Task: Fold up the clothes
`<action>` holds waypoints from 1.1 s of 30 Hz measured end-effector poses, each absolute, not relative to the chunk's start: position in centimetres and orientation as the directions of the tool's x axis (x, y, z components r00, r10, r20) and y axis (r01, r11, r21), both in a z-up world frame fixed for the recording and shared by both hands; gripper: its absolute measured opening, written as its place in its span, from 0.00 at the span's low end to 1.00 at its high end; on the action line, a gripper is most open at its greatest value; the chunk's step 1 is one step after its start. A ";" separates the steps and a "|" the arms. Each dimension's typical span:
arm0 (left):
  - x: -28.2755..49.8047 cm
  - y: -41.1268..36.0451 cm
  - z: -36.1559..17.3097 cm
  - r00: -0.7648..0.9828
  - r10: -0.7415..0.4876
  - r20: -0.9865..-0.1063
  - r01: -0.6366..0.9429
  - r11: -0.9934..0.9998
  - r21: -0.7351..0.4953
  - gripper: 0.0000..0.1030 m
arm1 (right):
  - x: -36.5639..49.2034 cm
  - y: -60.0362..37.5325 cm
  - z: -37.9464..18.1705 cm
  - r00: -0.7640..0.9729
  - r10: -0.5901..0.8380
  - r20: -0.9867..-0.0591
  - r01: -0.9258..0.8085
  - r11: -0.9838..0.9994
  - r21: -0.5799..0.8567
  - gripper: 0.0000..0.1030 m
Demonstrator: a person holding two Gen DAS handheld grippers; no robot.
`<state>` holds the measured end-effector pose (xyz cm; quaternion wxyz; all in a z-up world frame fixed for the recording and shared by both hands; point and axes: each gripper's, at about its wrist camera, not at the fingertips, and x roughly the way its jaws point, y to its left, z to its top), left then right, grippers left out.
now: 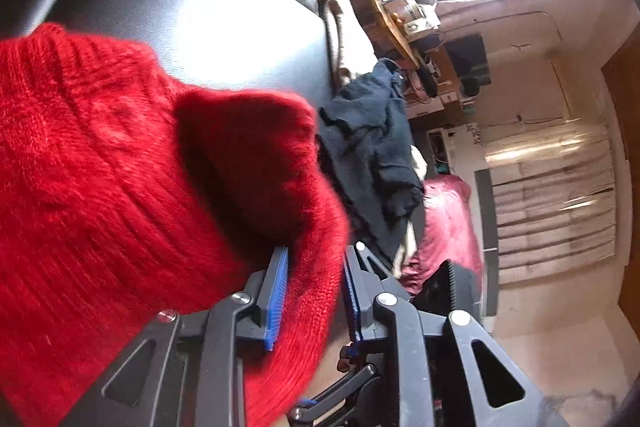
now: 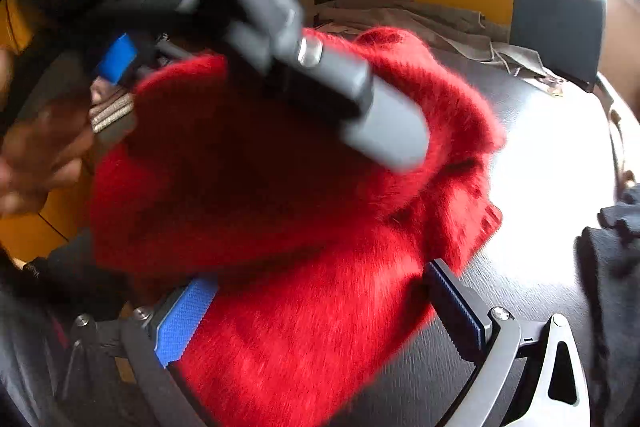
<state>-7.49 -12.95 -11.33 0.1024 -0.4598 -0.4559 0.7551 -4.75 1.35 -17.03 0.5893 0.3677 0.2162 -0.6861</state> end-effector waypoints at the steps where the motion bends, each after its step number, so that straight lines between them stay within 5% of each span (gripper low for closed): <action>1: -7.2 -12.8 -10.5 -0.561 0.594 -0.577 0.240 -0.550 -0.800 0.23 | -4.3 1.9 -16.6 -0.037 -0.647 -0.762 0.967 -0.215 0.135 1.00; 8: -3.8 -14.3 -4.2 -0.623 0.623 -0.473 0.085 -0.547 -0.833 0.25 | -3.9 8.2 -13.9 -0.040 -0.600 -0.799 0.961 -0.242 0.133 1.00; 11: 0.0 -18.4 -3.3 -0.712 0.507 -0.485 0.118 -0.595 -0.795 0.27 | -5.3 9.2 -12.5 0.009 -0.626 -0.780 0.959 -0.214 0.183 1.00; 19: 10.2 -25.8 -8.1 -0.800 0.193 -0.568 0.331 -0.648 -0.686 0.27 | -3.7 4.4 -11.5 0.281 -0.645 -0.711 0.903 -0.074 0.424 1.00; 23: 10.3 -23.2 -9.9 -0.822 0.251 -0.512 0.209 -0.702 -0.681 0.28 | -4.0 1.0 -14.1 0.410 -0.607 -0.680 0.832 -0.056 0.552 1.00; 26: 8.2 -19.4 -11.8 -0.750 0.304 -0.588 0.130 -0.804 -0.581 0.28 | -2.8 0.1 -13.9 0.523 -0.594 -0.612 0.772 0.026 0.635 1.00; 30: 6.8 -15.0 -14.5 -0.682 0.263 -0.682 0.044 -0.917 -0.397 0.23 | -2.1 1.4 -18.0 0.473 -0.456 -0.754 0.819 -0.088 0.566 0.98; 33: 7.1 -14.3 -14.0 -0.689 0.221 -0.690 0.006 -0.950 -0.311 0.24 | -3.0 4.2 -17.4 0.424 -0.540 -0.727 0.800 -0.151 0.580 0.95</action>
